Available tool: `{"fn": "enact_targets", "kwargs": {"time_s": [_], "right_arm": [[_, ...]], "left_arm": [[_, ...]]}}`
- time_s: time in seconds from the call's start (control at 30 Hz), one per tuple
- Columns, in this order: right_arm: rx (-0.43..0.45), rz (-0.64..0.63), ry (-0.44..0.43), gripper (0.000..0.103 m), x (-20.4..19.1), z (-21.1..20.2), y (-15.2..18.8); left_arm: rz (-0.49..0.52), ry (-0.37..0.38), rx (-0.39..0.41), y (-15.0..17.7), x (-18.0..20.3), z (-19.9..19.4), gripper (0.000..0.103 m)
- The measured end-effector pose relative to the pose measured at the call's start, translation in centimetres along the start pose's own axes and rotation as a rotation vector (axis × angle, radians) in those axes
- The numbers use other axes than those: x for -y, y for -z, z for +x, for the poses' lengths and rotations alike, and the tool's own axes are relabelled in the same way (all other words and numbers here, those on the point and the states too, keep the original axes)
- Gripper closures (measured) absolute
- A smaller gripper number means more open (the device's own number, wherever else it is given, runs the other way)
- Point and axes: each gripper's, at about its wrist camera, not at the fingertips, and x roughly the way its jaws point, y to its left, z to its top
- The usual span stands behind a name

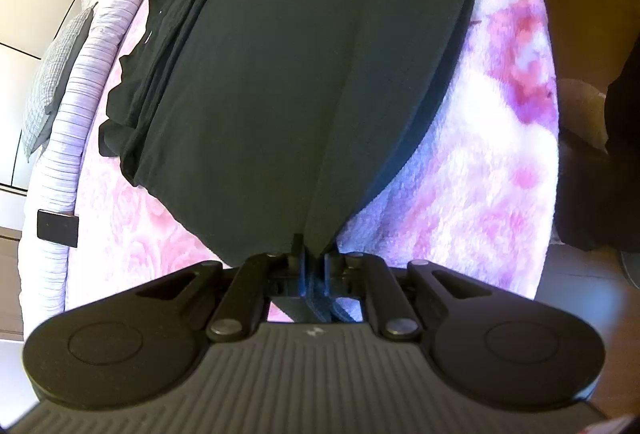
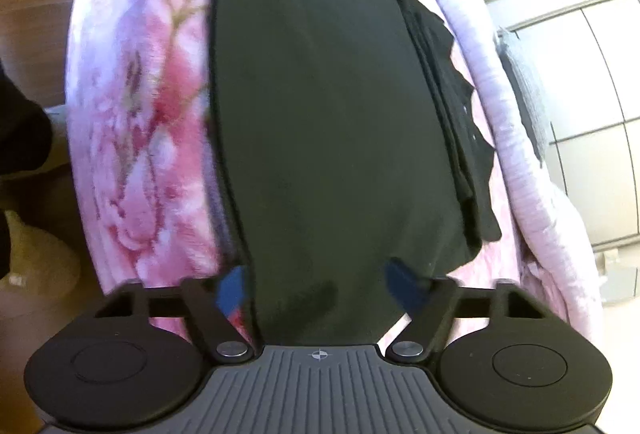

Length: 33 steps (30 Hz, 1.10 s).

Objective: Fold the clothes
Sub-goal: 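Grasp the shirt hem with both grippers and lift it, then fold the hem over toward the collar with both grippers and release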

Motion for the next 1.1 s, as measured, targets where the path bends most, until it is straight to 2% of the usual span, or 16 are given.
{"fn": "enact_targets", "kwargs": {"time_s": [0.1,0.3,0.4,0.5,0.8,0.87,0.93,1.1], "right_arm": [[-0.022,0.038,-0.027,0.1,1.1,-0.4,-0.5],[0.001,0.074,-0.104,0.101,5.4,-3.1,-1.5],[0.024,0.057,-0.149,0.101,6.4,-6.0,-1.1],[0.033,0.064,-0.201,0.101,6.7,-9.0,-0.8],[0.019,0.107,-0.382,0.101,6.4,-17.1,0.4],[0.017,0.112,-0.381,0.101,7.5,-17.5,0.6],[0.018,0.112,-0.351,0.101,9.4,-17.3,0.6],[0.029,0.099,-0.257,0.101,17.2,-13.6,-0.5]], "left_arm": [[0.014,-0.003,0.001,-0.3,-0.7,-0.9,0.098],[0.027,-0.012,0.002,-0.8,-2.1,-4.5,0.099],[0.028,-0.027,0.002,-1.2,-2.3,-6.8,0.1],[0.011,-0.006,-0.009,-1.7,-2.4,-8.9,0.1],[-0.025,0.131,-0.069,-2.3,1.3,-16.5,0.1],[-0.035,0.129,-0.062,-3.0,0.4,-17.0,0.099],[-0.065,0.115,-0.05,-3.7,-2.1,-16.4,0.099],[-0.111,0.094,-0.014,-5.5,-12.2,-11.5,0.099]]}}
